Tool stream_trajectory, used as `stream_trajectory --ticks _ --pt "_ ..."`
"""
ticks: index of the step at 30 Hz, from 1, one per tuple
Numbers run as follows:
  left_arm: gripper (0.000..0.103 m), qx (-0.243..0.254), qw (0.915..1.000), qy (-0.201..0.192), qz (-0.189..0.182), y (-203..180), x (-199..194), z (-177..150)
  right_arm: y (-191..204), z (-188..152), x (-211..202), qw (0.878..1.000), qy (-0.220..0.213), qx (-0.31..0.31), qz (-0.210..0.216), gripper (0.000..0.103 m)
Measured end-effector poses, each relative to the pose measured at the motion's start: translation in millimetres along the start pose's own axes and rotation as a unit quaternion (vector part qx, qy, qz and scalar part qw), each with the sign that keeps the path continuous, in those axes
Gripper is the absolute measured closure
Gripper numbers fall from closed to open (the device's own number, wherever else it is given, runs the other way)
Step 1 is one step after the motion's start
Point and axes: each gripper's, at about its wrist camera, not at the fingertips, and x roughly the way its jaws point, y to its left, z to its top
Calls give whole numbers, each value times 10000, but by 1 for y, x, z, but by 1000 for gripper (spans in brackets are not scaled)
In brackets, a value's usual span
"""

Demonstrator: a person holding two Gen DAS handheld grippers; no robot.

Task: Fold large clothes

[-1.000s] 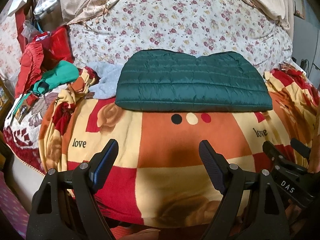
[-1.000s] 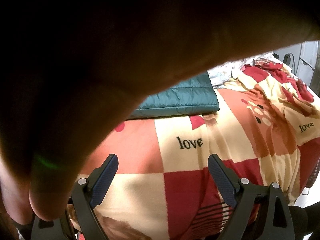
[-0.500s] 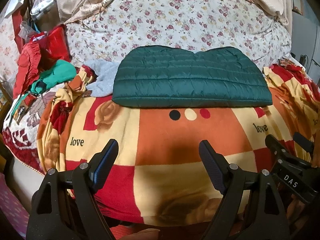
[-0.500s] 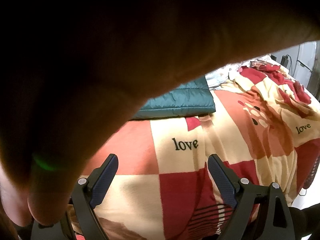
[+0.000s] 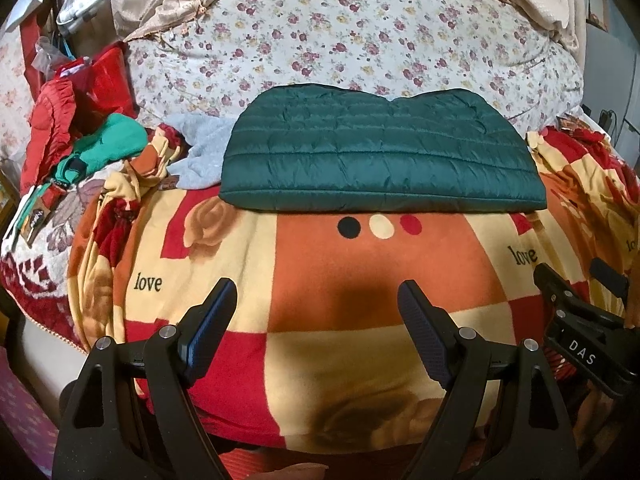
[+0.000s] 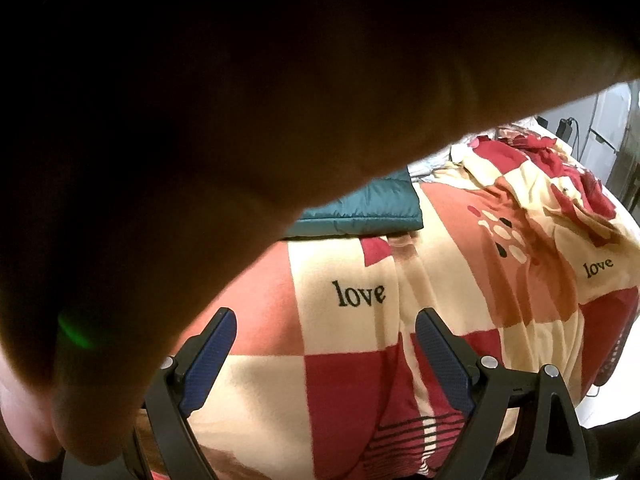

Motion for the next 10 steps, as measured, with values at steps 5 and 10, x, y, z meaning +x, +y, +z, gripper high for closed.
stream_trajectory --ticks 5,10 --pt "20 -56 9998 93 -175 2 10 1 -1 0 5 10000 54 -7 -39 14" --pt "20 -55 9999 126 -47 2 20 2 0 2 6 9999 43 -41 -127 14"
